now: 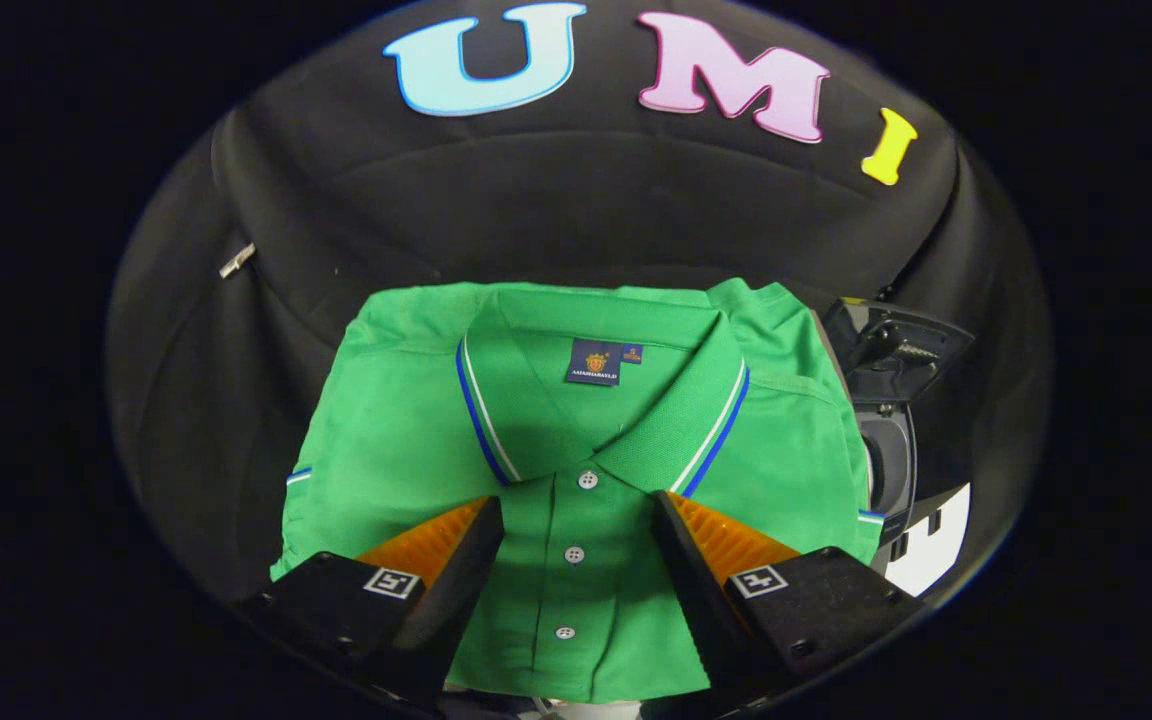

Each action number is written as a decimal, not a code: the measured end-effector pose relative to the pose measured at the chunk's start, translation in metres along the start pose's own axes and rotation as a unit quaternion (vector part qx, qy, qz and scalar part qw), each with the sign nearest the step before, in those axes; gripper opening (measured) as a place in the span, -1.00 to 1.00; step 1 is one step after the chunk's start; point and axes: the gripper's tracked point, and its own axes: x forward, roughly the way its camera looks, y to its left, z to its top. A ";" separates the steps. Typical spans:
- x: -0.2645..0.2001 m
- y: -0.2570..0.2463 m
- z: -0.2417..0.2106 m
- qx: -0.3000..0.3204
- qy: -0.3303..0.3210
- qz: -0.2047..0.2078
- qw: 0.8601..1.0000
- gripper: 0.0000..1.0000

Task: Put the clothes into the washing machine and then close the washing machine lid.

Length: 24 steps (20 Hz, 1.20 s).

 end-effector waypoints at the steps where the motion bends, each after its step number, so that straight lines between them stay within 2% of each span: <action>1: 0.001 -0.001 0.000 -0.001 0.014 -0.001 1.000 0.93; 2: 0.003 -0.002 -0.001 -0.005 0.024 -0.004 1.000 0.92; 3: 0.002 -0.004 0.000 -0.001 0.028 -0.007 1.000 0.77; 4: 0.001 -0.008 0.002 0.006 0.027 -0.014 1.000 0.76; 5: 0.001 -0.012 0.002 0.011 0.022 -0.017 1.000 0.41; 6: 0.000 -0.016 0.002 0.014 0.017 -0.020 1.000 0.27; 8: 0.000 -0.026 0.003 0.016 0.006 -0.022 1.000 -0.27; 9: -0.001 -0.027 0.004 0.021 0.003 -0.015 1.000 -0.70; 12: -0.004 -0.026 0.005 0.013 -0.032 -0.012 0.999 -0.71; 14: -0.010 -0.027 0.000 -0.007 -0.059 -0.024 0.998 -0.71; 17: -0.013 -0.030 -0.007 0.006 -0.077 -0.043 0.996 -0.72; 23: -0.015 -0.025 -0.006 0.007 -0.141 -0.023 0.990 -0.72; 24: -0.015 -0.026 -0.005 0.012 -0.144 -0.022 0.989 -0.89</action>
